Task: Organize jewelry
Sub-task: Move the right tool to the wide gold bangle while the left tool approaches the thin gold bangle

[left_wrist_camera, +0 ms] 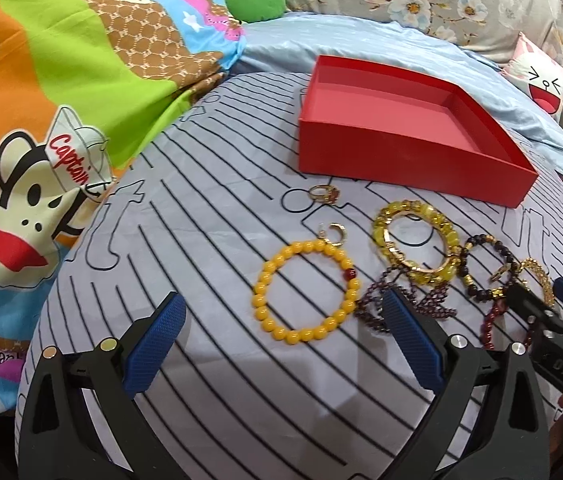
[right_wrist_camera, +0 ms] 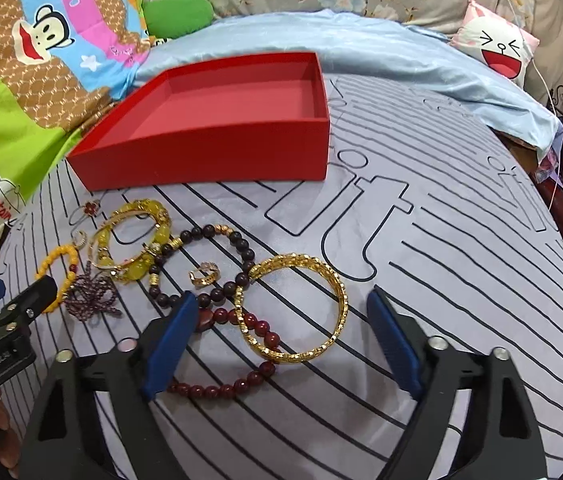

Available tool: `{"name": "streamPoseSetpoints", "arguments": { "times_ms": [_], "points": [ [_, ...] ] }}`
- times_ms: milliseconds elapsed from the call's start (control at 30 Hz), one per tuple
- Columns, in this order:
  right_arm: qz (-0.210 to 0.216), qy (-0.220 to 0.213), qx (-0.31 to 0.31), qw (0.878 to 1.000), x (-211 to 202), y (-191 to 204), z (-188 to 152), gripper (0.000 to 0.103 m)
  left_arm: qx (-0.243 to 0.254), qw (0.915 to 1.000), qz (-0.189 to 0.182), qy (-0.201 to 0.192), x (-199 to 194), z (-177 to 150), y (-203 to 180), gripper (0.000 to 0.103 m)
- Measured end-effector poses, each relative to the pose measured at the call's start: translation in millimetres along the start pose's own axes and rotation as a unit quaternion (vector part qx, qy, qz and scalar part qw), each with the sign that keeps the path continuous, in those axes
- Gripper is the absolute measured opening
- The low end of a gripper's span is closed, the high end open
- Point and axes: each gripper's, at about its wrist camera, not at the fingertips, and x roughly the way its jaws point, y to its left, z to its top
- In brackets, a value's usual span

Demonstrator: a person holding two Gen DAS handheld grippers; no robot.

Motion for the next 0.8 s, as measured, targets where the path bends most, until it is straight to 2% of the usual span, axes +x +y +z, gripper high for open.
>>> {"name": "streamPoseSetpoints", "arguments": {
  "times_ms": [233, 800],
  "points": [
    [0.012, -0.006, 0.006, 1.000, -2, -5, 0, 0.054, 0.008, 0.9999, -0.012, 0.004, 4, 3, -9, 0.094],
    [0.013, -0.019, 0.028, 0.999, -15, -18, 1, 0.054, 0.015, 0.9993, -0.035, 0.008, 8, 10, -22, 0.094]
  ]
}}
